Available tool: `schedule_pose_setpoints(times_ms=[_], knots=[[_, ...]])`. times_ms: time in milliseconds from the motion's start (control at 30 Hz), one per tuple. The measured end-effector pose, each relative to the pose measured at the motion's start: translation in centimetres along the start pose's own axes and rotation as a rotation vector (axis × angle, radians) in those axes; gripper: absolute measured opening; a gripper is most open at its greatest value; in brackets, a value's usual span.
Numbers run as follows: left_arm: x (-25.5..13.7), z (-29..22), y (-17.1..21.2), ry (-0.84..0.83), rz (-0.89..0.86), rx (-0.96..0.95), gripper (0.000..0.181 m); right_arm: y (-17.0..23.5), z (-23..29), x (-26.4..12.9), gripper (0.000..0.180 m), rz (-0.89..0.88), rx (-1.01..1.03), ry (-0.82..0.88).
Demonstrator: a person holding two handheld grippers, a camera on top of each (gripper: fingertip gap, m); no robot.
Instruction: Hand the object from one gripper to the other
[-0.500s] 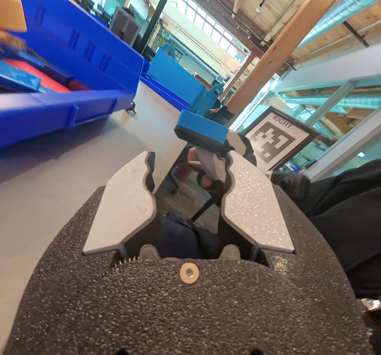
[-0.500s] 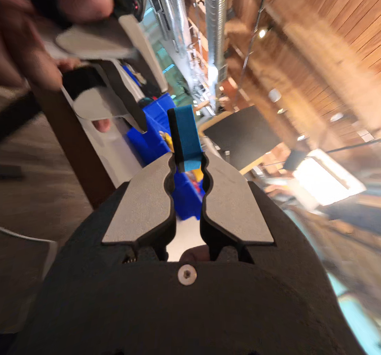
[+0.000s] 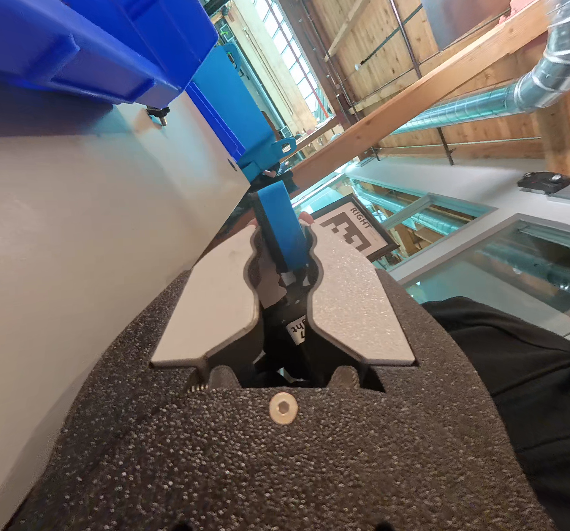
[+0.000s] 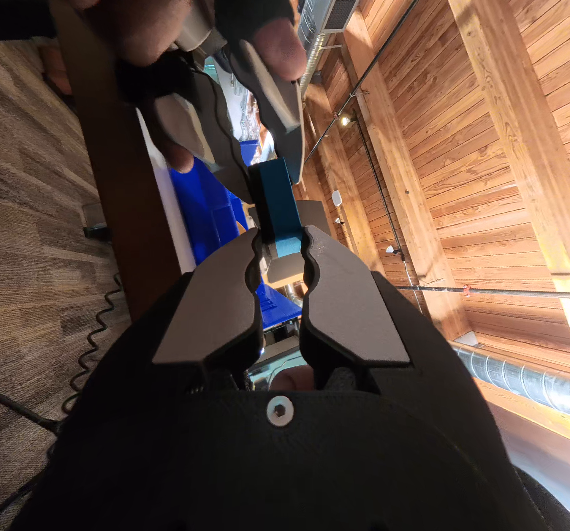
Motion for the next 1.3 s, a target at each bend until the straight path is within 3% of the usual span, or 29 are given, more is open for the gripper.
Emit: schedule_pose_setpoints(times_ms=[133, 233, 300, 467, 600, 767, 833, 933, 1000, 1100, 1300], knots=[[-0.2, -0.2, -0.3, -0.019, -0.008, 0.106, 0.025, -0.1, -0.1, 0.3, 0.026, 0.008, 0.114, -0.026], [-0.8, -0.6, -1.0, -0.05, -0.091, 0.224, 0.024, -0.2, -0.6, 0.5, 0.037, 0.024, 0.359, -0.103], [-1.4, -0.9, -1.5, -0.057, -0.137, 0.323, 0.024, -0.2, -1.3, 0.8, 0.039, 0.036, 0.617, -0.199], [-2.3, -2.0, -1.9, -0.028, -0.134, 0.599, 0.024, 0.7, -3.8, 2.1, 0.047, 0.011, 1.516, -0.549], [-2.4, -3.1, -1.4, 0.056, -0.125, 0.754, 0.024, 1.7, -4.4, 2.3, 0.049, -0.02, 1.89, -0.707], [-1.9, -4.1, -0.7, 0.147, -0.083, 0.821, 0.024, 1.1, -4.5, 2.4, 0.046, -0.051, 2.011, -0.843], [-1.5, -4.0, -0.3, 0.147, -0.051, 0.818, 0.024, 0.7, -4.3, 2.3, 0.024, -0.054, 1.984, -0.88], [-1.4, -3.7, -0.4, 0.1, -0.04, 0.777, 0.024, 0.9, -4.3, 2.2, 0.023, -0.034, 1.932, -0.823], [-1.5, -3.5, -0.8, 0.058, -0.047, 0.746, 0.039, 1.1, -4.5, 2.1, 0.023, -0.005, 1.907, -0.832], [-1.9, -3.7, -1.2, 0.054, -0.052, 0.73, 0.043, 1.3, -4.5, 2.0, 0.023, 0.049, 1.831, -0.848], [-1.6, -3.6, 0.0, -0.017, 0.224, 0.802, 0.042, 0.6, -4.0, 1.6, 0.023, 0.151, 1.628, -0.96]])
Point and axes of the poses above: each gripper's, where its closed fingertips meet, x out along the fingers, y out of its underside, z = x × y across the jaws, the point moved 9 cm from there along -x, back along the fingers, and after that the axes turned 14 degrees about x, right-handed, at the moved point
